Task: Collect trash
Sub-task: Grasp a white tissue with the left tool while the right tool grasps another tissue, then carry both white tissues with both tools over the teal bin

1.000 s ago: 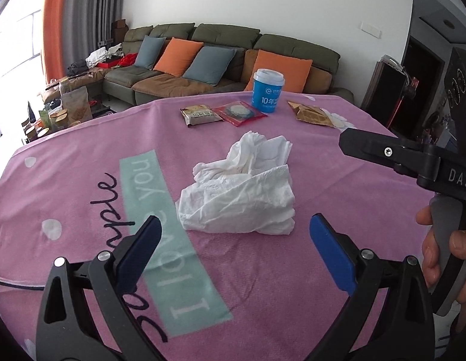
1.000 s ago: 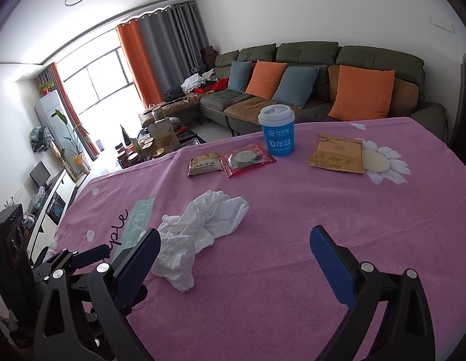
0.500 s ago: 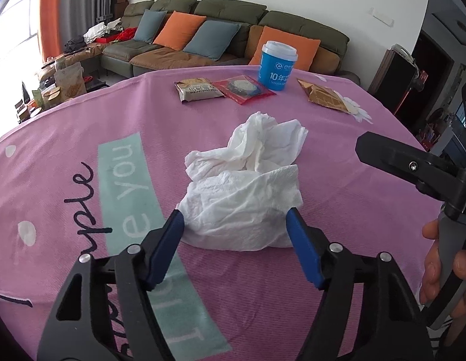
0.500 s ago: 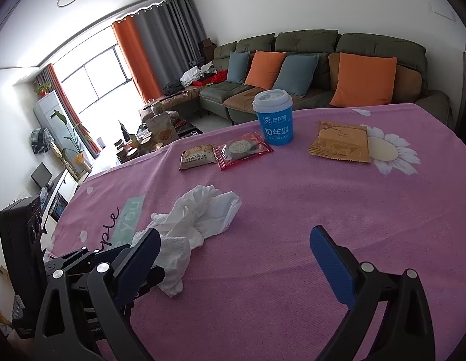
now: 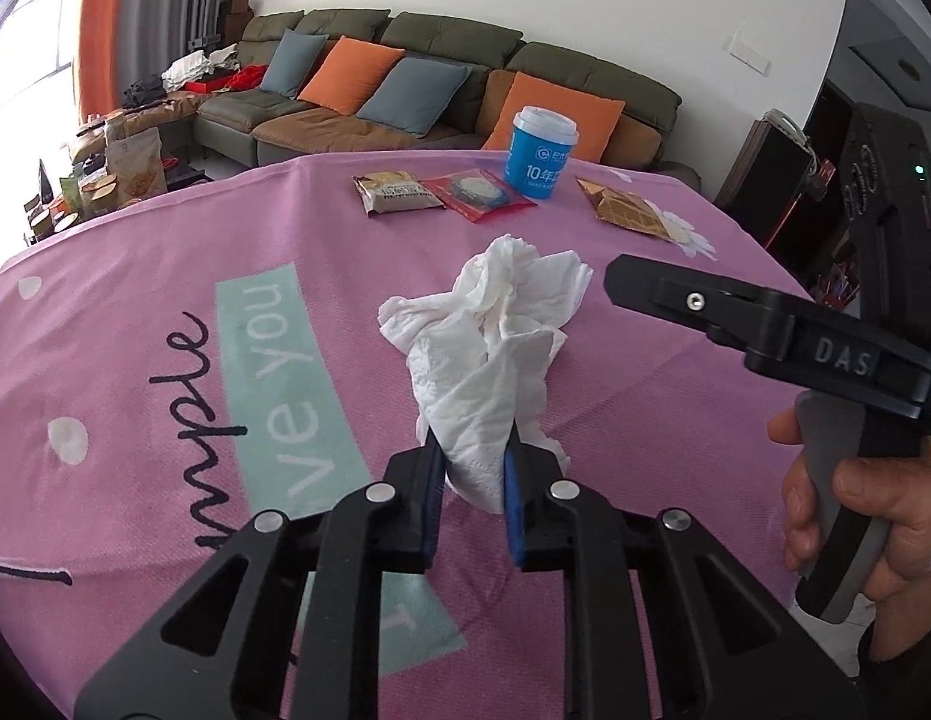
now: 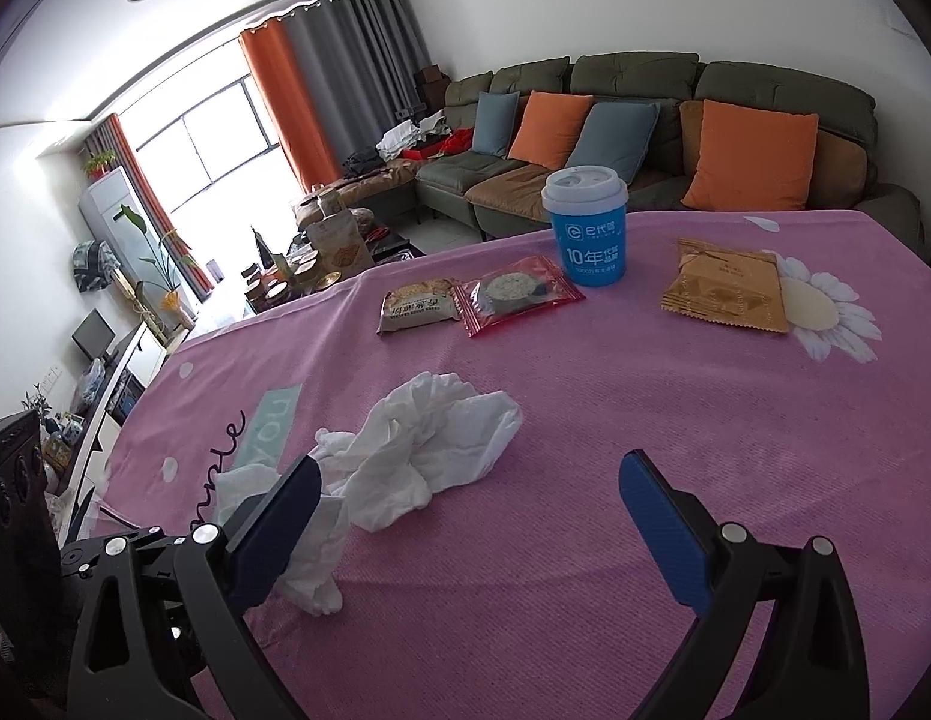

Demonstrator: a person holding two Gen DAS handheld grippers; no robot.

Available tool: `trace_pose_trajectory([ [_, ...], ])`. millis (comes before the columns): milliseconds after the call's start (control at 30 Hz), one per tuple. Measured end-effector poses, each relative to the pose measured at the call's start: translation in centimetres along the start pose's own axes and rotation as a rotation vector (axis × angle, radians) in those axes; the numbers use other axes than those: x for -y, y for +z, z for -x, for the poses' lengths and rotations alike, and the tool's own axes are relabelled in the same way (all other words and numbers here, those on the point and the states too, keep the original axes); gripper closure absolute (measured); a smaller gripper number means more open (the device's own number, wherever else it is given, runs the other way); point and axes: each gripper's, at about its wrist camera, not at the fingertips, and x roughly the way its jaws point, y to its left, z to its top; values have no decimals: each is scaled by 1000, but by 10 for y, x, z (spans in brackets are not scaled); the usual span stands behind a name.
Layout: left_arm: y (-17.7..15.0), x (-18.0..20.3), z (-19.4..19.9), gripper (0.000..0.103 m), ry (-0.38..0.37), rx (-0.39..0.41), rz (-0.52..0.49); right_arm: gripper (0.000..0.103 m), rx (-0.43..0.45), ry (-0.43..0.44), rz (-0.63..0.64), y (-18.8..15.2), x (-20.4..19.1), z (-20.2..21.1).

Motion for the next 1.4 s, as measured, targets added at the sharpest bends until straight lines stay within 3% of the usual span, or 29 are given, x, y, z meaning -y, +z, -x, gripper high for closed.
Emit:
trace_pose_trajectory([
  [600, -21, -30, 39, 86, 41, 38, 34, 7, -141, -45, 119, 9, -40, -64],
  [767, -22, -40, 52, 86, 56, 59, 52, 13, -167, -58, 130, 4, -44, -71],
  [867, -22, -45, 58, 86, 69, 71, 59, 21, -167, -72, 141, 3, -46, -71],
  [933, -23, -48, 62, 86, 78, 77, 67, 33, -165, -93, 170, 1, -51, -71],
  [967, -23, -50, 64, 86, 83, 81, 71, 46, -160, -88, 178, 0, -53, -70],
  [1033, -24, -53, 69, 86, 92, 88, 75, 55, -158, -82, 193, -1, -55, -69],
  [1100, -25, -55, 74, 86, 98, 95, 80, 76, -157, -61, 198, -1, -58, -68],
  [1200, -28, -57, 82, 86, 109, 105, 85, 90, -154, -50, 199, -2, -62, -66],
  [1400, -32, -64, 102, 86, 136, 133, 100, 92, -148, -36, 208, -5, -69, -55],
])
